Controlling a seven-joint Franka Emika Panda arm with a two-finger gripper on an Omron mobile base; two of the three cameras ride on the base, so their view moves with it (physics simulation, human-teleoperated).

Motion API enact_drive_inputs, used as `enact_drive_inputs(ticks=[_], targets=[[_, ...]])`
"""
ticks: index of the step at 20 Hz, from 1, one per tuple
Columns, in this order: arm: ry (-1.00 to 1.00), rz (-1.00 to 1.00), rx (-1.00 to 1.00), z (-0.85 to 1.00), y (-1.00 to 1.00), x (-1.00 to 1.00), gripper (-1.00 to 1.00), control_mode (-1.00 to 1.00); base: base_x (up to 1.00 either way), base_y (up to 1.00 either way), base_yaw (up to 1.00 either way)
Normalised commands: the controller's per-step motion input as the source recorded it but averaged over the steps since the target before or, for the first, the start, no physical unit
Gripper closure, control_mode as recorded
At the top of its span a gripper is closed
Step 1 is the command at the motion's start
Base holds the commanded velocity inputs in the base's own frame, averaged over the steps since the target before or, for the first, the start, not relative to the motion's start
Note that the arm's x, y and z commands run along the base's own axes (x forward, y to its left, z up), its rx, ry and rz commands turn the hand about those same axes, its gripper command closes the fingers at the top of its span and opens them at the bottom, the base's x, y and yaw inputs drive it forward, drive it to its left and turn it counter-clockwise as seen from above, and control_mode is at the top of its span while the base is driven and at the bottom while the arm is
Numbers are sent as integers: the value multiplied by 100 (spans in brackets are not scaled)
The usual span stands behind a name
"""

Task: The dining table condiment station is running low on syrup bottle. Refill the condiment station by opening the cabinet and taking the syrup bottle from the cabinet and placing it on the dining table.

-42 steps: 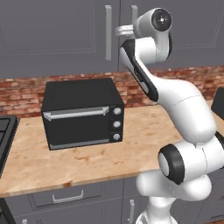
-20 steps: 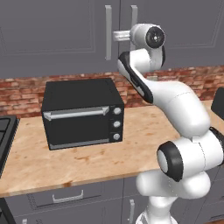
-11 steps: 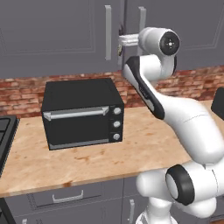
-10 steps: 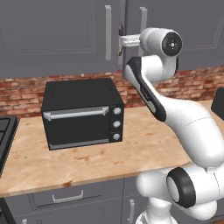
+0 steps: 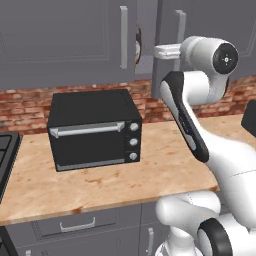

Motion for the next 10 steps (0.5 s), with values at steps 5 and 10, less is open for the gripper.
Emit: enact_drive_inputs(ticks=[5,10], targets=[[3,-1,0,56,-45,-100,100,-100,0,0,0],[8,0,-1,74,-12,-100,-100,-100,0,0,0]])
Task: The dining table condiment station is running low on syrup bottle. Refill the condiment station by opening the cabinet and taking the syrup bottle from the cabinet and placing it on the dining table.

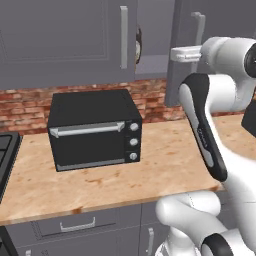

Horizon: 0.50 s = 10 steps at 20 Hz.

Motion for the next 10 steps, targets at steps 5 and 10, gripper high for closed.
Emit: enact_drive_inputs(ticks=[5,10], targets=[[7,0,-12,76,13,-97,-100,-100,0,0,0],[6,1,-30,52,77,-67,-100,-100,0,0,0]])
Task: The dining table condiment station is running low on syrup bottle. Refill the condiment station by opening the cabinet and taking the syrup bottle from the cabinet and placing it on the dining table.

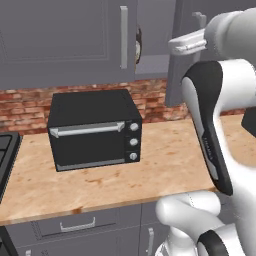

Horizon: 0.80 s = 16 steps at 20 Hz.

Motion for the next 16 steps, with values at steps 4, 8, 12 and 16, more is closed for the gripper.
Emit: enact_drive_inputs(ticks=[4,8,12,16], targets=[[1,4,-43,10,93,-21,-100,-100,0,0,0],[14,4,-42,-20,67,17,-100,-100,0,0,0],[25,0,-31,-41,14,55,-100,-100,0,0,0],[18,0,-23,-50,0,60,-100,-100,0,0,0]])
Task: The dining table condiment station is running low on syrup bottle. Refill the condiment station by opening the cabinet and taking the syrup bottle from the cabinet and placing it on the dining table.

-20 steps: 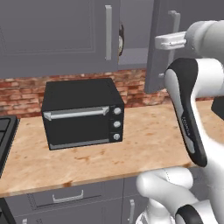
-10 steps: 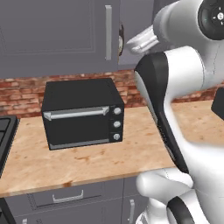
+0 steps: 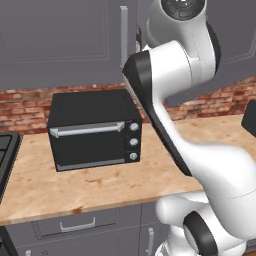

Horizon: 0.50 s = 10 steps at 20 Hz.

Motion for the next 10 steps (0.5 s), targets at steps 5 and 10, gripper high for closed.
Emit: enact_drive_inputs(ticks=[5,10], targets=[[8,0,-23,-53,0,60,-100,-100,0,0,0],[5,0,-25,-44,0,57,-100,-100,0,0,0]])
